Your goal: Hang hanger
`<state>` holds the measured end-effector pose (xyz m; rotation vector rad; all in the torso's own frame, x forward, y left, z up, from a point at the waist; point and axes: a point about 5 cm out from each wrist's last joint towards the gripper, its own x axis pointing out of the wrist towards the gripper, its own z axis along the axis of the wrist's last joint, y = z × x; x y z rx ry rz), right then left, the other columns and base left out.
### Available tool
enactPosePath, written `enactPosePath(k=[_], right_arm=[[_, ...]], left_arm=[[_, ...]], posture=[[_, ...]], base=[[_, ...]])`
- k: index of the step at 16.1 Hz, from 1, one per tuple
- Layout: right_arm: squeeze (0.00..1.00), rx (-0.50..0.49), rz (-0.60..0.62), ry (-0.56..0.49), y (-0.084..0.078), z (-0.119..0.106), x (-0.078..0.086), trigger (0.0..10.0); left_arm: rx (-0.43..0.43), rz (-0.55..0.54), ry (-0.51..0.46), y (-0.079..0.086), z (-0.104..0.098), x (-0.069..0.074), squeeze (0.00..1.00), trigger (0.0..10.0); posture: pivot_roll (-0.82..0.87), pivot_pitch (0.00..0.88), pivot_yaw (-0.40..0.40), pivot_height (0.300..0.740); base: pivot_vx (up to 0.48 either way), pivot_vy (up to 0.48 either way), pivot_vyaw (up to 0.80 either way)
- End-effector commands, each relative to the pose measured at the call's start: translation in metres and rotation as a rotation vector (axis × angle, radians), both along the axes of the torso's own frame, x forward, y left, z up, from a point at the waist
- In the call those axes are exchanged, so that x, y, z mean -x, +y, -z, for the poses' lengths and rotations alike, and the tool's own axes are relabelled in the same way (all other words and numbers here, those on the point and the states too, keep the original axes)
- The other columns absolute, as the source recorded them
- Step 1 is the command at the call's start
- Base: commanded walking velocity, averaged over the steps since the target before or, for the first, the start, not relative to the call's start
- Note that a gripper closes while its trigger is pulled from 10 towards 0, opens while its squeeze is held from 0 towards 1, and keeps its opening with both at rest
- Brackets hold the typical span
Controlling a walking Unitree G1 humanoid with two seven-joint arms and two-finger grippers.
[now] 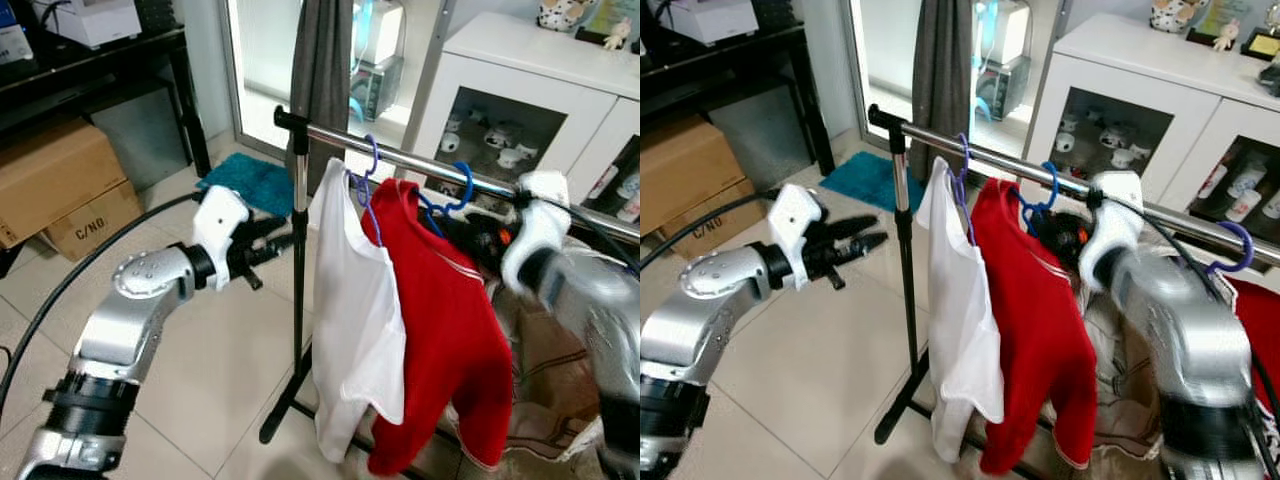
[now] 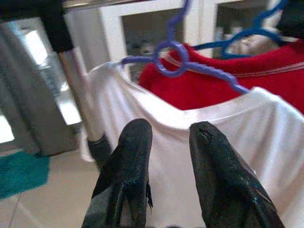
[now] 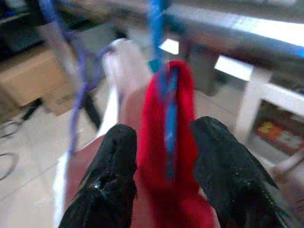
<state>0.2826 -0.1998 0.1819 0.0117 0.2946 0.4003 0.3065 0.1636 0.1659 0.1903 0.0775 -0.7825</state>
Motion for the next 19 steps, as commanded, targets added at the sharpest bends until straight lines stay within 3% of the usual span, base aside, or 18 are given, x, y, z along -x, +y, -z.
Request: enactPosePath(k=[1, 6, 10, 14, 19], right_arm=[[0.0, -0.004, -0.03, -0.039, -0.001, -0.009, 0.005, 10.0], [0.0, 0.038, -0.104, -0.064, -0.008, -0.016, 0.017, 10.0], [0.0, 0.039, -0.2, -0.056, -0.004, -0.013, 0.03, 10.0], [0.0, 0.011, -0.316, -0.049, 0.006, -0.01, 0.047, 10.0], [0.0, -0.017, -0.346, -0.038, 0.015, -0.006, 0.055, 10.0]], left_arm=[[0.001, -0.021, -0.005, 0.001, -0.001, 0.001, 0.0, 10.0], [-0.013, 0.018, 0.01, -0.008, 0.004, 0.006, 0.0, 10.0], [-0.016, 0.032, 0.016, -0.011, 0.006, 0.01, 0.0, 10.0], [-0.005, 0.042, 0.024, -0.01, 0.007, 0.012, 0.0, 10.0], [0.009, 0.076, 0.038, -0.013, 0.007, 0.017, 0.0, 10.0]], posture=[[-0.03, 0.0, -0.029, 0.74], [-0.04, 0.0, -0.034, 0.74], [-0.04, 0.0, -0.038, 0.74], [-0.04, 0.006, -0.036, 0.74], [-0.05, 0.016, -0.03, 0.74]], base=[[0.0, 0.0, 0.0], [0.0, -0.265, 0.0], [0.0, -0.264, 0.0], [0.0, -0.192, -0.76], [0.0, 0.051, -0.76]])
